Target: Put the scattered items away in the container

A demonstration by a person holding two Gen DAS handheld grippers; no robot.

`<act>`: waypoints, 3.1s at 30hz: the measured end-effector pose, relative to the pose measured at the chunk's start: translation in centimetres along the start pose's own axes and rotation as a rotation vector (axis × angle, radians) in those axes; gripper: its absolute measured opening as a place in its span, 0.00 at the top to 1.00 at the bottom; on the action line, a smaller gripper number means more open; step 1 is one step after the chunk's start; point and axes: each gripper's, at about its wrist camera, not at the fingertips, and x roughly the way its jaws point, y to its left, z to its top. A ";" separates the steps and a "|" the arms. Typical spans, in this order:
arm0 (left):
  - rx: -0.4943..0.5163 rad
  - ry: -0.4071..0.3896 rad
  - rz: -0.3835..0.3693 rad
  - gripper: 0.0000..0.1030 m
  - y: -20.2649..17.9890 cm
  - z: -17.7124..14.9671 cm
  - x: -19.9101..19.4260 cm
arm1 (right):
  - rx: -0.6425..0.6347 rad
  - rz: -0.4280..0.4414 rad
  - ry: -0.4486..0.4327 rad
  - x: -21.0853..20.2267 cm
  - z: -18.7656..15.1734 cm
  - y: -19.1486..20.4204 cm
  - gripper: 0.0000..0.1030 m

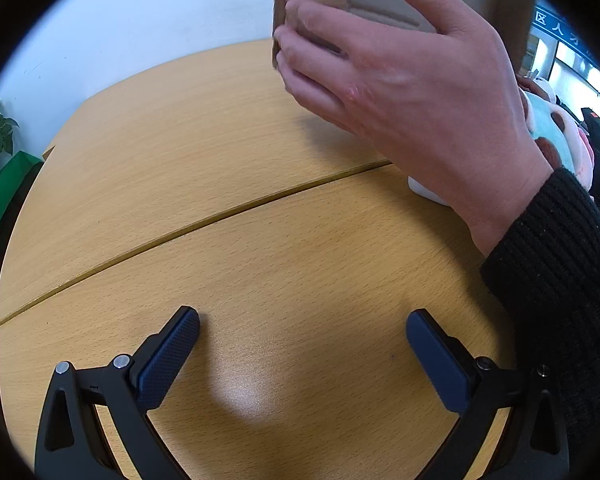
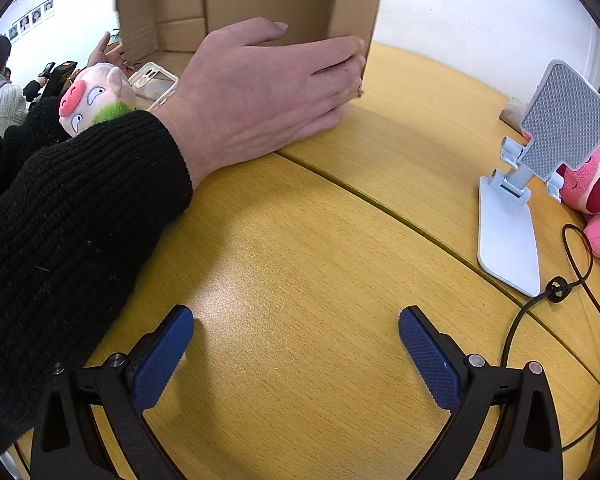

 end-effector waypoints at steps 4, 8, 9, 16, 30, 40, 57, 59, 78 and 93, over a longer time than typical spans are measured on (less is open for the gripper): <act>0.000 0.000 0.000 0.00 0.1 0.0 0.1 | 0.000 0.000 0.000 0.0 0.0 0.0 0.00; -0.001 0.000 0.000 0.00 0.0 0.0 0.0 | 0.000 0.000 0.000 0.0 0.0 0.0 0.00; -0.001 0.000 0.000 0.00 0.0 0.0 0.1 | 0.000 0.000 0.000 0.0 0.0 0.0 0.00; -0.001 0.000 0.001 0.00 0.1 -0.1 0.1 | -0.001 0.000 -0.001 0.0 -0.1 0.0 0.00; -0.002 -0.001 0.002 0.00 0.1 -0.2 0.2 | -0.002 0.000 -0.001 0.0 -0.1 -0.1 0.00; -0.003 0.000 0.003 0.00 0.1 -0.2 0.3 | -0.002 0.000 -0.001 0.0 -0.2 -0.1 0.00; -0.031 -0.001 0.033 0.00 -0.1 -0.3 0.3 | 0.039 -0.031 0.000 0.2 0.0 0.0 0.00; -0.093 -0.001 0.078 0.00 -0.8 -1.0 -0.3 | 0.083 -0.068 0.001 0.5 0.3 0.3 0.00; -0.398 -0.048 0.097 0.01 -7.3 -2.0 -3.4 | 0.301 -0.224 0.005 2.1 2.7 9.3 0.00; -0.302 -0.008 -0.227 0.12 -18.9 3.9 -2.7 | 0.302 -0.225 0.004 2.3 2.8 9.6 0.00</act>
